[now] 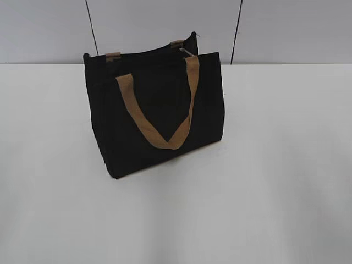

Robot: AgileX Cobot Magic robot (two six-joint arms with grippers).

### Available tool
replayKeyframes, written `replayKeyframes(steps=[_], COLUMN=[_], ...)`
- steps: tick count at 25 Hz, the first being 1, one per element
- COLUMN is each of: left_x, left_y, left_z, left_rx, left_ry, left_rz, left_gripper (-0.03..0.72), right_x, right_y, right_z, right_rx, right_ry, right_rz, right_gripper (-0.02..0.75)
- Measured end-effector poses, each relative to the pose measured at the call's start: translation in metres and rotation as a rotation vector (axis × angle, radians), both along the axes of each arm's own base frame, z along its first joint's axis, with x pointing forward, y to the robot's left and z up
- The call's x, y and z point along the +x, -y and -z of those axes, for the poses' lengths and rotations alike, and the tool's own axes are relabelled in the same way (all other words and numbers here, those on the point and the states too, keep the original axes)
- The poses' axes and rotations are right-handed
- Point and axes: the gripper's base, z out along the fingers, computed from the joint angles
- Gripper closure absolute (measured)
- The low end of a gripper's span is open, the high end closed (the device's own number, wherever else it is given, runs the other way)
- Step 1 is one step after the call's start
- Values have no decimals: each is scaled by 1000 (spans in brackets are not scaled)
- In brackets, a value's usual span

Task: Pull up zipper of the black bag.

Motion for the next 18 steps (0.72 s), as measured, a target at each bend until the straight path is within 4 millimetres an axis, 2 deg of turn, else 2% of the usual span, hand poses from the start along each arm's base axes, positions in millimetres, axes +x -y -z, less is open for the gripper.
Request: replayKeyframes(steps=[4,9,12,16,18], left_x=[-24,-47,-56,-60,-60], left_y=[-8,-15,-18,-20,-20], left_z=[-1,0,2,6,6], left_rx=[6,-27,-42,-47,-48], left_ry=[71,174,221,247,257], left_rz=[33,39,38,37,37], left_gripper=[110,110,110,110,110], right_x=[-56,-106,-127,-143,-148], right_y=[21,46,59,68,70], right_z=[5,20,37,61,65], right_rx=[-13,-29,-56,-41,-31], right_ry=[139,310,400,473,520], right_rz=[58,176,242,298,311], right_gripper=[163,163,163,163,163])
